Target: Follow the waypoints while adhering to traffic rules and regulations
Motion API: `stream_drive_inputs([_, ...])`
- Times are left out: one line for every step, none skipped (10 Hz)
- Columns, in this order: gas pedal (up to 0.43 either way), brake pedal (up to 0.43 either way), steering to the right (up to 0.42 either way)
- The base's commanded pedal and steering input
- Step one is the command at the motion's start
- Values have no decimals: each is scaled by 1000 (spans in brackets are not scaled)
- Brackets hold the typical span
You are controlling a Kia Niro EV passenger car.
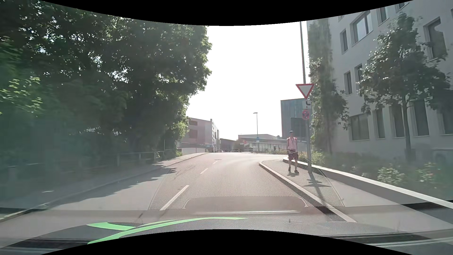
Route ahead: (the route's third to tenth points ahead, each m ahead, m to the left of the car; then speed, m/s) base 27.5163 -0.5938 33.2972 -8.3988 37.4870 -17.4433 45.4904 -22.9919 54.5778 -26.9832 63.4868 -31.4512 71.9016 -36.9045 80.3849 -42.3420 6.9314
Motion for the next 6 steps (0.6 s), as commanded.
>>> stream_drive_inputs([47,0,10])
stream_drive_inputs([47,0,10])
stream_drive_inputs([47,0,9])
stream_drive_inputs([47,0,9])
stream_drive_inputs([47,0,9])
stream_drive_inputs([47,0,10])
